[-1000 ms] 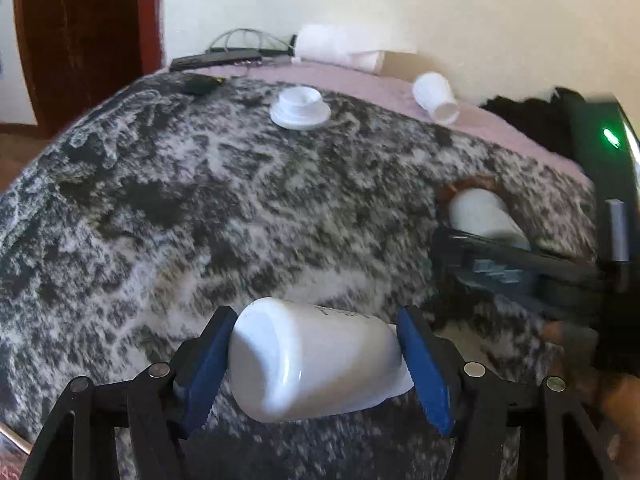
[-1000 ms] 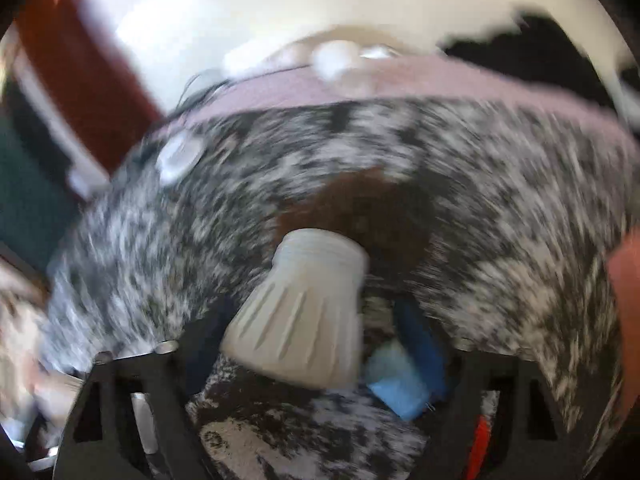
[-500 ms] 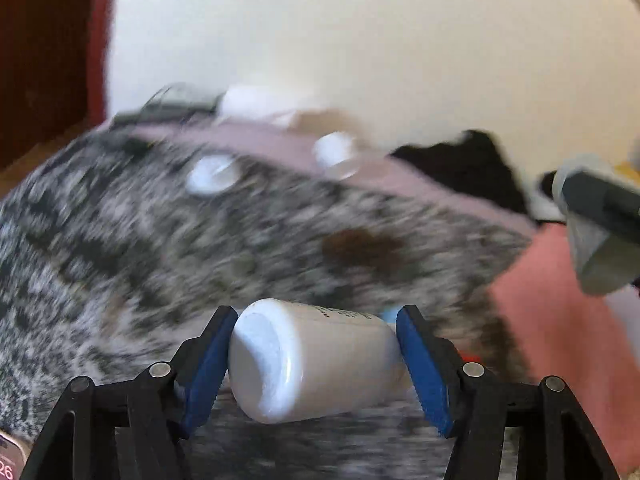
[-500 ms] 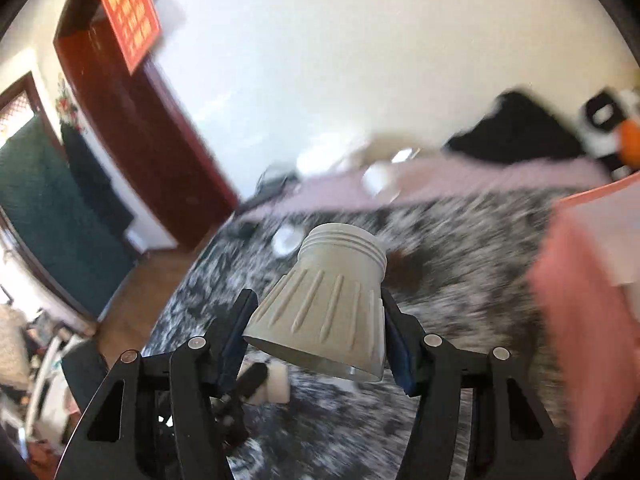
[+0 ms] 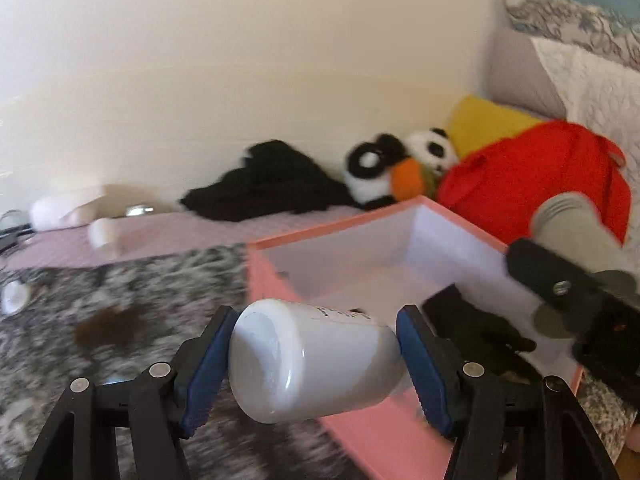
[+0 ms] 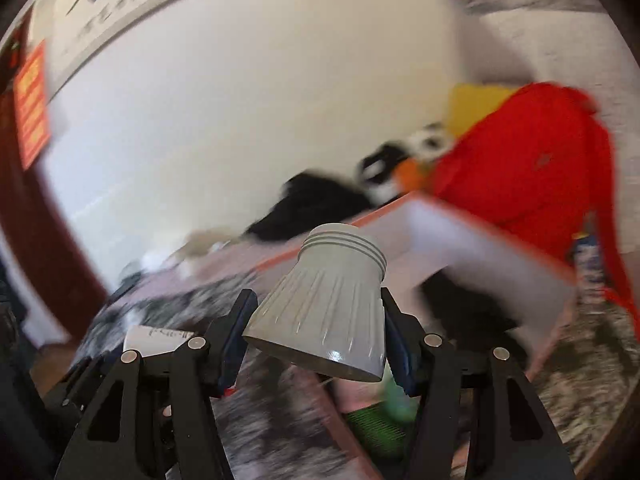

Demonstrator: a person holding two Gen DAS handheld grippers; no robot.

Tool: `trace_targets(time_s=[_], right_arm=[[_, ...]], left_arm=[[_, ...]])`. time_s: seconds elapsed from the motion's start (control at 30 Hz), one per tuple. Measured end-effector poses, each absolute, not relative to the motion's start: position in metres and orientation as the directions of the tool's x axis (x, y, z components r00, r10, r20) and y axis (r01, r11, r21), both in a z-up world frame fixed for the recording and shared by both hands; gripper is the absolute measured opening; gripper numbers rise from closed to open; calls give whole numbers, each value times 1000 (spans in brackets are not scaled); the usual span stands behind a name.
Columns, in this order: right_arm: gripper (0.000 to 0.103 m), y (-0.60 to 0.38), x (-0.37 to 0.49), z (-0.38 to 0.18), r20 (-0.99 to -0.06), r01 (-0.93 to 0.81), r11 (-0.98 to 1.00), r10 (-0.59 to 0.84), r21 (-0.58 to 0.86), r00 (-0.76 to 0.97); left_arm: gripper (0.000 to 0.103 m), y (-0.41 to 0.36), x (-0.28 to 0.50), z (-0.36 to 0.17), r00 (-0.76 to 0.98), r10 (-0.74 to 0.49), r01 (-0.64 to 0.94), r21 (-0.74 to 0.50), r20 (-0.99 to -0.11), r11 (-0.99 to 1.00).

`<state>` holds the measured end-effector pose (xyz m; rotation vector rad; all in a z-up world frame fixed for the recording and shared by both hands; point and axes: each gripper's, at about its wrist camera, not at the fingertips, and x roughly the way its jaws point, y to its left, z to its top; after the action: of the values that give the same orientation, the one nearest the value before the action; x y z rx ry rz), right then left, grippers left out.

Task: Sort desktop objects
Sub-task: 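Carry the white bottle and grey lamp shade into the pink box and release both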

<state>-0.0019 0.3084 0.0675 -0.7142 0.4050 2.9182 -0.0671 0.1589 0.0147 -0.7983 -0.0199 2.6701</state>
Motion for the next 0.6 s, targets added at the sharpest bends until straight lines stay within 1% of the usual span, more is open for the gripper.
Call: trace_targets(time_s=[0.13, 0.37, 0.43, 0.5, 0.53, 0.57, 0.6], right_arm=[[63, 340, -11, 62, -470, -199, -942, 51, 270, -881], [63, 375, -31, 42, -501, -237, -902, 28, 360, -865], [64, 380, -36, 35, -517, -257, -886, 23, 386, -856], [71, 385, -38, 31, -543, -295, -871, 39, 393, -839], [82, 387, -39, 29, -556, -314, -863, 47, 396, -830], [89, 390, -38, 29, -559, -326, -856, 54, 401, -828], [89, 393, -36, 29, -554, -334, -850, 61, 407, -830]], left_arm=[[69, 195, -83, -13, -726, 365, -361, -128, -582, -924], [69, 224, -77, -30, -730, 356, -393, -67, -583, -917], [69, 230, -77, -33, -725, 363, -402, -68, -585, -913], [81, 233, -77, -32, -718, 378, -424, -64, -585, -903], [94, 236, -76, -32, -715, 384, -433, -61, -584, -899], [103, 237, -75, -31, -726, 366, -419, -47, -582, -907], [103, 238, -72, -31, -740, 343, -399, -32, -579, -916]])
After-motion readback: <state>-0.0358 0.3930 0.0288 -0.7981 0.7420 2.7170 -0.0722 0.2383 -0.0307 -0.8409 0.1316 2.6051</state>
